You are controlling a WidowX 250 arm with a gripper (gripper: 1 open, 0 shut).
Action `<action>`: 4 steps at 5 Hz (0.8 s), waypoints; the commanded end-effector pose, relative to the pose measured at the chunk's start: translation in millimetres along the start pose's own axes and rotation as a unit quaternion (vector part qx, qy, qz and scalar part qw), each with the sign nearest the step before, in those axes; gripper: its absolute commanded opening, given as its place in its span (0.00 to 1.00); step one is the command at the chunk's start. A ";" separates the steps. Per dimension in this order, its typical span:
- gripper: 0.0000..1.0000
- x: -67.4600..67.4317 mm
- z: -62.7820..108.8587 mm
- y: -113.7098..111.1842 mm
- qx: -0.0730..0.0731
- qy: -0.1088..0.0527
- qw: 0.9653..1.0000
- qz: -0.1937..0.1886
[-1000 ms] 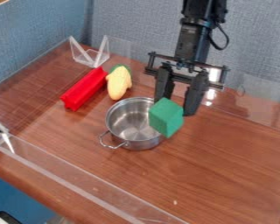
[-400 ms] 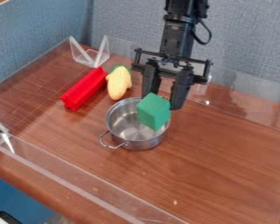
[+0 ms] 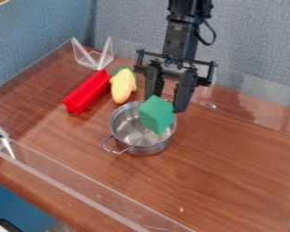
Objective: Put the green block into the metal pot
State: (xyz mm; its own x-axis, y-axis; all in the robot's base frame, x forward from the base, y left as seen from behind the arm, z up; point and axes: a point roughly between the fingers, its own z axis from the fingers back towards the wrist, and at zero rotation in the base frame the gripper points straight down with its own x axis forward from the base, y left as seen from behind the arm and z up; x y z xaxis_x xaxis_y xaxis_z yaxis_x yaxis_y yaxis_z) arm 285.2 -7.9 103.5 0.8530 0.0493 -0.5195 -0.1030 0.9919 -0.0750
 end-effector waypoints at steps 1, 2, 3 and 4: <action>0.00 3.4 13.4 5.1 -0.002 -0.029 1.000 0.002; 0.00 8.7 10.1 9.0 -0.002 -0.027 1.000 0.005; 0.00 14.8 6.6 12.6 -0.003 -0.024 1.000 0.008; 0.00 21.7 4.4 15.8 -0.003 -0.022 1.000 0.011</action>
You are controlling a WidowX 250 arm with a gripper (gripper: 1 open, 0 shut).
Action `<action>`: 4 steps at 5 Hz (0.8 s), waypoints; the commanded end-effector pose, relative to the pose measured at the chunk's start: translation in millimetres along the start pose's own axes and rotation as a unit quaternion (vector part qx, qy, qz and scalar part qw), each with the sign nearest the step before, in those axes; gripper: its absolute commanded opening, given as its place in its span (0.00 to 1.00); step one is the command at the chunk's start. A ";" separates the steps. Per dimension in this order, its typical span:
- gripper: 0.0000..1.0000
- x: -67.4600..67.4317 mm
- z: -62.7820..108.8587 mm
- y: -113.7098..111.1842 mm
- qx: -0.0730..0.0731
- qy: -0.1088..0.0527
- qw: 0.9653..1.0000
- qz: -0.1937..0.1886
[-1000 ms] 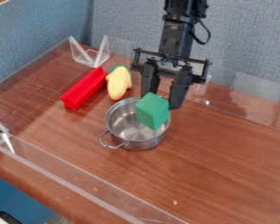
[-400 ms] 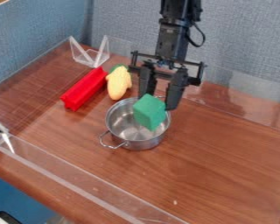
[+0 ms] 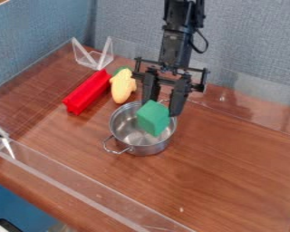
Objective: Put the green block into the metal pot
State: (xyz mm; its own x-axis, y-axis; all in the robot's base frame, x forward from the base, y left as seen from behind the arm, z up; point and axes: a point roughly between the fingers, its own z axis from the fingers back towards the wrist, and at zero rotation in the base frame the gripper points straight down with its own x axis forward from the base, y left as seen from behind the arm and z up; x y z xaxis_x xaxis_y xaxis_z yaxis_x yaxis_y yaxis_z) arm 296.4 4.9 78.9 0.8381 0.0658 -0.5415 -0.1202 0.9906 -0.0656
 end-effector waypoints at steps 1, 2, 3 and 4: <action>0.00 3.1 16.7 3.6 -0.003 -0.032 0.999 0.001; 0.00 6.2 16.4 4.2 -0.003 -0.031 0.999 -0.001; 0.00 7.7 17.0 4.4 -0.003 -0.031 0.999 -0.004; 0.00 7.9 18.1 4.3 -0.003 -0.032 0.999 -0.008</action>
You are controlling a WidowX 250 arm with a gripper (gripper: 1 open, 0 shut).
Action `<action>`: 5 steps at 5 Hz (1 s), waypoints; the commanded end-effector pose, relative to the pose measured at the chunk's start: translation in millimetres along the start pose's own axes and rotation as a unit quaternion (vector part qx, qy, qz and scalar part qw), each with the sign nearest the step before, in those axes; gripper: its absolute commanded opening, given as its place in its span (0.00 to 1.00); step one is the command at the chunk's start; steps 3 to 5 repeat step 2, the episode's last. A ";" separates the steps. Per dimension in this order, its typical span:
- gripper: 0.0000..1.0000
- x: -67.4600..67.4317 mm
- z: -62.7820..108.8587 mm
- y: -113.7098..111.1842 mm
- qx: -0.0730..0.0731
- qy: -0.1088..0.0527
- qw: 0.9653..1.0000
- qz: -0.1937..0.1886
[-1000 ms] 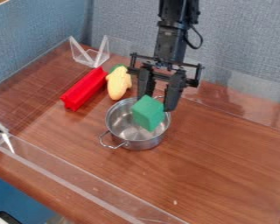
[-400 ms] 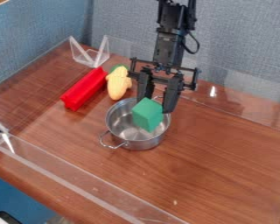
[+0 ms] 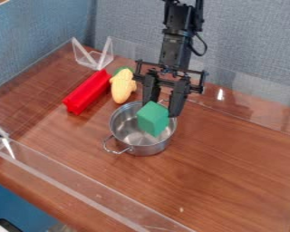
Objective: Put the green block into the metal pot
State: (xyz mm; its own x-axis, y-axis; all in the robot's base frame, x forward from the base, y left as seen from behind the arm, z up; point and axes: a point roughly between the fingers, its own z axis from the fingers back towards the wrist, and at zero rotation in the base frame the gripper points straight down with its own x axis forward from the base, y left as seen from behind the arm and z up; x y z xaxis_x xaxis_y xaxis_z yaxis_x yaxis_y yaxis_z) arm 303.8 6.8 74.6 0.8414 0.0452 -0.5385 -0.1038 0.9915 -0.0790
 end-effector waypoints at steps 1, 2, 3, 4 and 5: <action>0.00 -0.8 18.8 3.0 -0.002 -0.032 0.999 -0.001; 0.00 -0.6 20.0 3.4 -0.002 -0.032 0.999 -0.005; 0.00 -0.6 20.0 3.4 -0.002 -0.032 0.999 -0.005; 0.00 -0.6 20.0 3.4 -0.002 -0.032 0.999 -0.005; 0.00 -0.6 20.0 3.4 -0.002 -0.032 0.999 -0.005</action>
